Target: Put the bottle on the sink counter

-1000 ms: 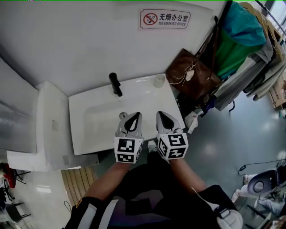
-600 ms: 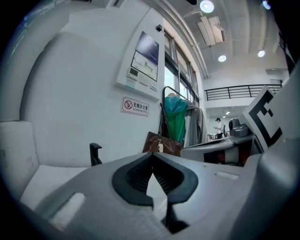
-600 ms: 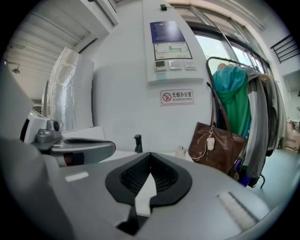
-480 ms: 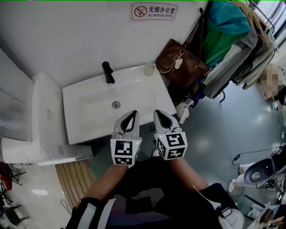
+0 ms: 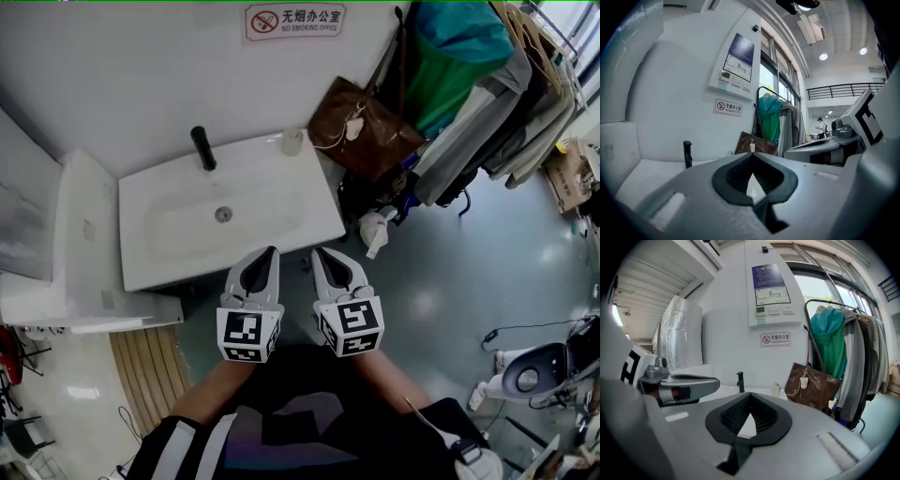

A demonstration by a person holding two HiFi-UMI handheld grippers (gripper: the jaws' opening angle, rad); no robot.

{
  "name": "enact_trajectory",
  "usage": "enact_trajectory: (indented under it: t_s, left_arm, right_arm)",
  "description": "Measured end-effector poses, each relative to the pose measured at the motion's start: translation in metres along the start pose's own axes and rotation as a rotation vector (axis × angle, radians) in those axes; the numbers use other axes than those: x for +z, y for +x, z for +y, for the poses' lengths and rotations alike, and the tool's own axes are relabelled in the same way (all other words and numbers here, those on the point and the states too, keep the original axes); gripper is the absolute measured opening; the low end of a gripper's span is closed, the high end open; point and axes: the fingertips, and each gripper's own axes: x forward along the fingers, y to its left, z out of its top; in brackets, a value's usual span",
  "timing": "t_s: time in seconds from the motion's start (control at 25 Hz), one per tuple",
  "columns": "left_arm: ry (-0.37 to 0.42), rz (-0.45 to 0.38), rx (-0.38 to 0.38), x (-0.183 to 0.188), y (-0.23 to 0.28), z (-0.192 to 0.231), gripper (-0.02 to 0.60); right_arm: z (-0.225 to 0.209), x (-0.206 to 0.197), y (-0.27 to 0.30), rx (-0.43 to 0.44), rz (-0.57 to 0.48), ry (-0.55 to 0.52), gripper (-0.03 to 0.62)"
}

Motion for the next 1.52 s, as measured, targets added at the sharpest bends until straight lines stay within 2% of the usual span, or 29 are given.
enact_trajectory:
  t_s: [0.32, 0.64, 0.84, 1.12, 1.52]
  left_arm:
    - [0.013, 0.017, 0.001, -0.008, 0.007, -0.071, 0.003]
    - [0.014, 0.042, 0.048, -0.024, -0.007, -0.113, 0.003]
    - [0.030, 0.044, 0.051, -0.030, -0.014, -0.134, 0.003]
    - [0.018, 0.033, 0.068, -0.035, -0.029, -0.138, 0.003]
    - [0.025, 0.028, 0.050, -0.040, -0.039, -0.131, 0.003]
  right_arm:
    - [-0.050, -0.015, -0.047, 0.015, -0.001, 0.007, 0.000]
    - [-0.067, -0.031, -0.090, 0.062, -0.006, 0.008, 0.000]
    - [-0.068, -0.045, -0.108, 0.080, 0.000, -0.013, 0.000]
    - [-0.057, -0.056, -0.118, 0.109, 0.012, -0.021, 0.000]
    - [-0.047, -0.063, -0.120, 0.084, 0.021, -0.016, 0.000]
